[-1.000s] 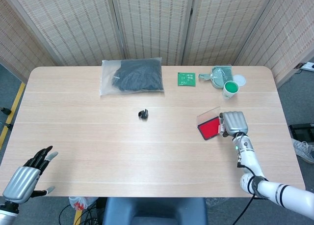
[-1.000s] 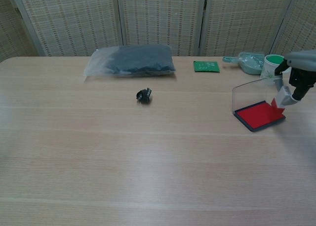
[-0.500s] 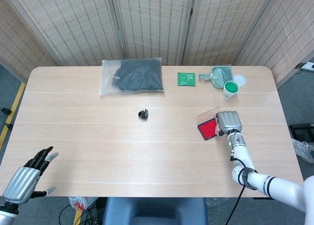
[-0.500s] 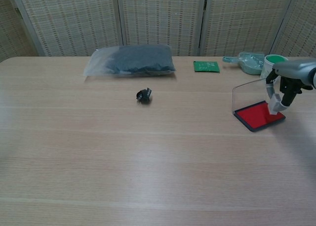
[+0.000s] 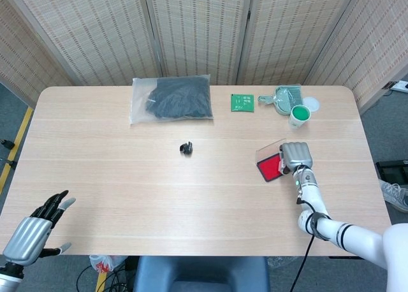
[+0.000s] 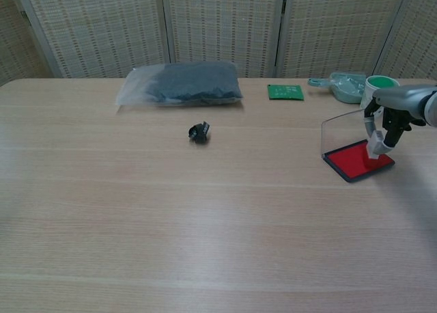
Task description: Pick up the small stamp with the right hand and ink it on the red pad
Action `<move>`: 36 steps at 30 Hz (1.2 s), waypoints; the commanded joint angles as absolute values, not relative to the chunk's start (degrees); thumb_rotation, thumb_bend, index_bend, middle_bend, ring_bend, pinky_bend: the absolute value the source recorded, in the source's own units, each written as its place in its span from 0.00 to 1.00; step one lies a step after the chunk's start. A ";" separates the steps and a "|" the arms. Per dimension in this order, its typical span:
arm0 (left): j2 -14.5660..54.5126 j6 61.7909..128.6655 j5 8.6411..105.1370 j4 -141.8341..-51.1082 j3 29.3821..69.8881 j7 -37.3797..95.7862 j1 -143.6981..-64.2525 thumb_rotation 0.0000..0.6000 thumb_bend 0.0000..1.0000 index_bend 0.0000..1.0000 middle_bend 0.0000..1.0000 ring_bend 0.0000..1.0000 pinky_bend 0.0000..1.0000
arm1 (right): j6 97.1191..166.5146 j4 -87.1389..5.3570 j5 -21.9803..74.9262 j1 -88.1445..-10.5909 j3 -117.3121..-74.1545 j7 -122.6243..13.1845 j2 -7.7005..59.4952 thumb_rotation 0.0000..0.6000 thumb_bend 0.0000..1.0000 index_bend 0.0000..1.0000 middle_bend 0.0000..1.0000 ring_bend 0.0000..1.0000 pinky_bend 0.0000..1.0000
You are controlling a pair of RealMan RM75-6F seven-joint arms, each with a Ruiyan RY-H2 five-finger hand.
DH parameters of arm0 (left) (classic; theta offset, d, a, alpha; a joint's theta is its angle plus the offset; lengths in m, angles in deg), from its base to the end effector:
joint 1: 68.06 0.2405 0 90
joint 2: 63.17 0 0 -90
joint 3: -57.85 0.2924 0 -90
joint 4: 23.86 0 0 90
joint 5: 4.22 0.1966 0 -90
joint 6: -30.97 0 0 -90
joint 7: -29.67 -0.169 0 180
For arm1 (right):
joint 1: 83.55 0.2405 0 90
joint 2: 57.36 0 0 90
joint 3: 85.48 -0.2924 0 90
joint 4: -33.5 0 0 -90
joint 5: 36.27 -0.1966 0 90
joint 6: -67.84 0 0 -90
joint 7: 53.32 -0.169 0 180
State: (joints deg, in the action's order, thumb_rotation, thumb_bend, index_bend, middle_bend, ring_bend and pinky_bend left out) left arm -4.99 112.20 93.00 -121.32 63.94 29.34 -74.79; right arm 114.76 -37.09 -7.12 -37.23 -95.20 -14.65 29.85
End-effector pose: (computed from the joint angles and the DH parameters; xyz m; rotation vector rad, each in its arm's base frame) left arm -0.3108 0.1793 0.1695 -1.6946 -0.9525 -0.8553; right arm -0.2772 -0.4392 0.0204 1.6076 -1.0501 0.3797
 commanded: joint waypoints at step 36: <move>-4.20 111.92 92.62 -121.14 63.71 27.64 -74.79 1.00 0.07 0.12 0.00 0.04 0.27 | 115.21 -38.33 -3.30 -38.25 -94.11 -20.86 27.99 1.00 0.31 0.87 0.95 0.79 0.81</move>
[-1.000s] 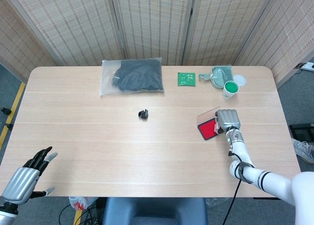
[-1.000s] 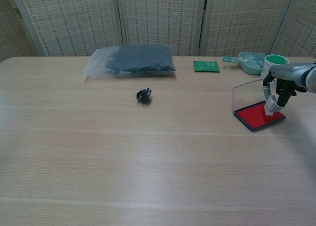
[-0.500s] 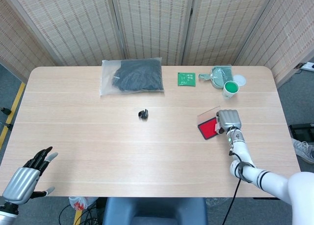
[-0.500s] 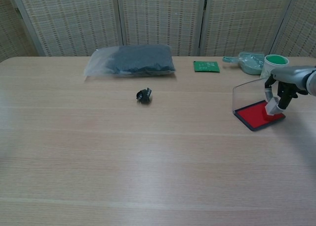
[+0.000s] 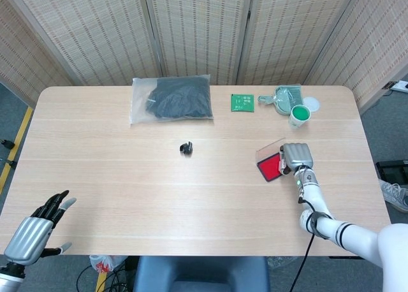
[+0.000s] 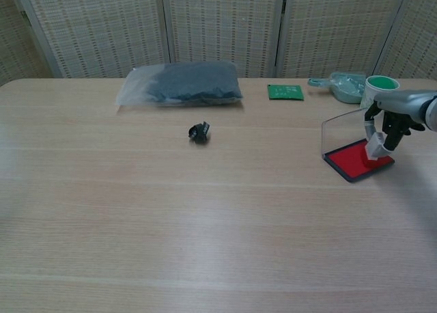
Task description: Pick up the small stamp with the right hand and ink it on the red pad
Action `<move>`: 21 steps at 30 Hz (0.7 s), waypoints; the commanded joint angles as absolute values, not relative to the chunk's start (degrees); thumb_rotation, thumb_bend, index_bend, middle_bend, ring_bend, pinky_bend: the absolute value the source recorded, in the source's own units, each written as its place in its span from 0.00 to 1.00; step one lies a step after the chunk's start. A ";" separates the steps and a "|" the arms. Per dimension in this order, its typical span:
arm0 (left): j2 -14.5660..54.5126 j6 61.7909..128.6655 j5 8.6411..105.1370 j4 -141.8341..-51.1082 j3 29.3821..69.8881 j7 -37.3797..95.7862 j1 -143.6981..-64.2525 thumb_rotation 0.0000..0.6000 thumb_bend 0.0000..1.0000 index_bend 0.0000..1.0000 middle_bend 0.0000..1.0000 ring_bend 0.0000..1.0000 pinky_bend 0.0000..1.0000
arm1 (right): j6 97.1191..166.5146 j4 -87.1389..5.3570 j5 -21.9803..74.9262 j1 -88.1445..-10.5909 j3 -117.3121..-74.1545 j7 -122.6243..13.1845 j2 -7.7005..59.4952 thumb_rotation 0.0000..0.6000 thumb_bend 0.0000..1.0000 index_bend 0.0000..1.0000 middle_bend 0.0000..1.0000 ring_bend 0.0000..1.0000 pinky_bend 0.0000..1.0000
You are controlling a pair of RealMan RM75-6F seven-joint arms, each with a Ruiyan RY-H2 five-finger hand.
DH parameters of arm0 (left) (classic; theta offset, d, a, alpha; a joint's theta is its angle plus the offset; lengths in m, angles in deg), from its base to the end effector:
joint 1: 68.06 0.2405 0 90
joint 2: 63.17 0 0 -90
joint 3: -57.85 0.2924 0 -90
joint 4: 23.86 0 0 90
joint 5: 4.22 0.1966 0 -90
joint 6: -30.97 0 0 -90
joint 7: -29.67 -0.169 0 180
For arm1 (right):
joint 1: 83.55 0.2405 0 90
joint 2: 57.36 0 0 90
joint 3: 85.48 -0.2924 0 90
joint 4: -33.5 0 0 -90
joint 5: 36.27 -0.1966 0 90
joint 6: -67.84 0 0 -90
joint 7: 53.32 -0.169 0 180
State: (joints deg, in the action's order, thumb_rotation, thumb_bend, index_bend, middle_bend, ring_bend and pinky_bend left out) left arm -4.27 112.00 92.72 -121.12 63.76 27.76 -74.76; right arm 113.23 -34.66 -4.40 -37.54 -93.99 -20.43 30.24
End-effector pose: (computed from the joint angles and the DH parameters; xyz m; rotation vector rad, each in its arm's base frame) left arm -0.3114 0.1799 0.1658 -1.6988 -0.9360 -0.8419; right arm -0.2848 -0.4398 0.0194 1.5986 -1.0829 0.4130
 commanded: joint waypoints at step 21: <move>-3.09 111.98 93.00 -121.49 63.89 24.40 -74.47 1.00 0.07 0.12 0.00 0.04 0.27 | 121.94 -56.86 4.54 -42.55 -86.47 -18.25 22.14 1.00 0.30 0.87 0.91 0.78 0.81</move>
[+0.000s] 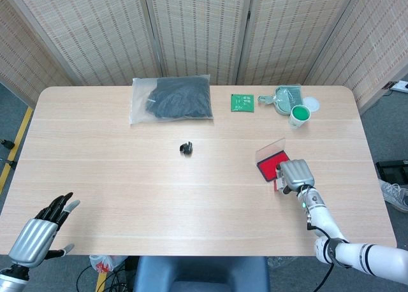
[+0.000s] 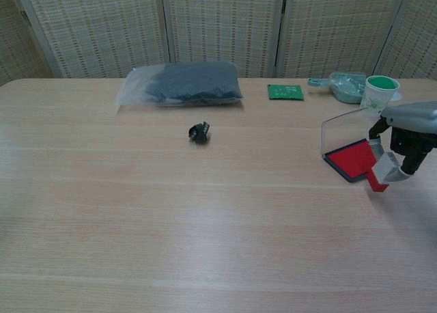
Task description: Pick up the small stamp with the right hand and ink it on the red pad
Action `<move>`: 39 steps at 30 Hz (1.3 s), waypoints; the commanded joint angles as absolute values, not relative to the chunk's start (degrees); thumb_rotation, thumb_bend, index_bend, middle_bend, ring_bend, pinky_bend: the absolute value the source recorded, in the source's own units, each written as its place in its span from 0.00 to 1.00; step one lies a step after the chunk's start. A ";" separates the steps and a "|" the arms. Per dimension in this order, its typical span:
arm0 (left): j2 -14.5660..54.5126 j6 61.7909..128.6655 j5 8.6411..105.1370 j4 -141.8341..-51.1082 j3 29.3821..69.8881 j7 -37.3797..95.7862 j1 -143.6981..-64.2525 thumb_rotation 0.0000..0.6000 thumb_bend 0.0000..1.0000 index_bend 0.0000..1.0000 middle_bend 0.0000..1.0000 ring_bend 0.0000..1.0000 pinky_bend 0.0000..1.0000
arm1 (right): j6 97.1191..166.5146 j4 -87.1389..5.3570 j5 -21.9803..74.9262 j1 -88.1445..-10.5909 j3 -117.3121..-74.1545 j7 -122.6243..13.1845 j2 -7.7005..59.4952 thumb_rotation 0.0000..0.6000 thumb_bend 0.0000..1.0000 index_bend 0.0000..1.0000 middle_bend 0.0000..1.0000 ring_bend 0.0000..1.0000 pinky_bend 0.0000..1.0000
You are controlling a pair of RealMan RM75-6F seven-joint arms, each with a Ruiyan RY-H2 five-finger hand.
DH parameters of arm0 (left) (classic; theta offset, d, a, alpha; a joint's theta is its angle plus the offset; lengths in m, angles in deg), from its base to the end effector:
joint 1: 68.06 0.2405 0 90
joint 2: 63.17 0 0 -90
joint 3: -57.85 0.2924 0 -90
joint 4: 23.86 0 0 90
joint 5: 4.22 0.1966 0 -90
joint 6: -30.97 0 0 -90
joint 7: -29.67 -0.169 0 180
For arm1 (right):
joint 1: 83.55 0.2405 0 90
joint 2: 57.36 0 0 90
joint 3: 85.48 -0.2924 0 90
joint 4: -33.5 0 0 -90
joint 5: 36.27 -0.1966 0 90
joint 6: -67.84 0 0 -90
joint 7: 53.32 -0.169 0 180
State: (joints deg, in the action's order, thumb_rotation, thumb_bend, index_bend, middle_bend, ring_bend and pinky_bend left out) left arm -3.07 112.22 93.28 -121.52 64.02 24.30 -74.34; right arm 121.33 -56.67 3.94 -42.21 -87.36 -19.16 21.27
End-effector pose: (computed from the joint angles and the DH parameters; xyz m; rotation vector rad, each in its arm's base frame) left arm -0.3083 0.1761 0.1579 -1.7171 -0.9034 -0.8263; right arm -0.2702 -0.3674 0.0298 1.7744 -1.0458 0.4112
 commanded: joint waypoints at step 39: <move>-3.01 110.14 91.69 -121.10 63.75 23.81 -75.27 1.00 0.07 0.13 0.00 0.04 0.27 | 123.11 -60.77 3.82 -41.90 -83.43 -12.62 21.99 1.00 0.20 0.00 0.64 0.62 0.67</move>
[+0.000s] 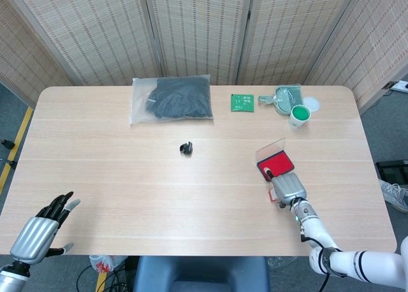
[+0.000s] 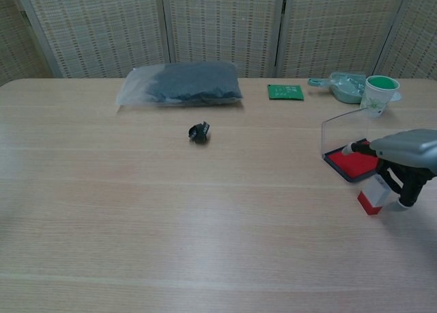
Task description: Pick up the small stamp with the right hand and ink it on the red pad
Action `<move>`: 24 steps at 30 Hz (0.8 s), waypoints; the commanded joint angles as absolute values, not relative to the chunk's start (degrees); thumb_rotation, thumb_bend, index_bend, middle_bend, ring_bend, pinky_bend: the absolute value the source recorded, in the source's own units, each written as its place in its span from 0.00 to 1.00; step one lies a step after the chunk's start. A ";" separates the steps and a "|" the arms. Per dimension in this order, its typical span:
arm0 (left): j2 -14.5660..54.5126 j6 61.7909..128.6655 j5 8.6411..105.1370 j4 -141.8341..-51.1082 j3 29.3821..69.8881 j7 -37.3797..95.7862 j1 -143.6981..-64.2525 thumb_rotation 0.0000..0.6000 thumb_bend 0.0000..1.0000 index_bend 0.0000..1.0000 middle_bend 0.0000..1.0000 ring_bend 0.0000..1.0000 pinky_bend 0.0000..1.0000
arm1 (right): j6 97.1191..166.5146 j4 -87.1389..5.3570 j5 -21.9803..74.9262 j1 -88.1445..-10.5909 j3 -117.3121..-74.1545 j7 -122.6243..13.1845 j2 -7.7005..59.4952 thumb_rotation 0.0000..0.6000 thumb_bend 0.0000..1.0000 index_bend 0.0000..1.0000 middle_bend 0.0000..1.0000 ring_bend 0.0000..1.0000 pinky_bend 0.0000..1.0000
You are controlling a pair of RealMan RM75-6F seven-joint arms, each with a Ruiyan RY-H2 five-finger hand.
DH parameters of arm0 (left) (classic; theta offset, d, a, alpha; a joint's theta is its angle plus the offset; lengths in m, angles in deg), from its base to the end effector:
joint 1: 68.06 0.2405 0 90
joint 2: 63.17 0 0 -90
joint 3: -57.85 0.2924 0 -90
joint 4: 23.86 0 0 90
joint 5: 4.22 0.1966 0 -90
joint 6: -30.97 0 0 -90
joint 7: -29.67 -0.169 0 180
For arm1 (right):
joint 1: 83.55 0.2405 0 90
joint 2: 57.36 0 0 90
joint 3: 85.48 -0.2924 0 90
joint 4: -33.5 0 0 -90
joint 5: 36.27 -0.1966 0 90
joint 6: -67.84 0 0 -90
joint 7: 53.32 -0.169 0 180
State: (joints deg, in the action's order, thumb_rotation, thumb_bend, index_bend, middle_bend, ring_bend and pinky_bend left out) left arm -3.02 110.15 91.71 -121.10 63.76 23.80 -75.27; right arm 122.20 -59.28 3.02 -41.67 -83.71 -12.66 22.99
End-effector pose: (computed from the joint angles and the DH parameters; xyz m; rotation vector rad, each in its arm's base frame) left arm -0.3131 0.1819 0.1550 -1.7281 -0.9102 -0.7879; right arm -0.2679 -0.3446 0.0068 1.8876 -0.9904 0.3103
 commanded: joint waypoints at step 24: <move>-2.30 112.13 93.18 -120.15 63.49 25.00 -75.00 1.00 0.07 0.14 0.00 0.04 0.27 | 161.59 -63.53 42.13 -68.54 -72.39 -20.71 14.48 1.00 0.11 0.00 0.04 0.01 0.18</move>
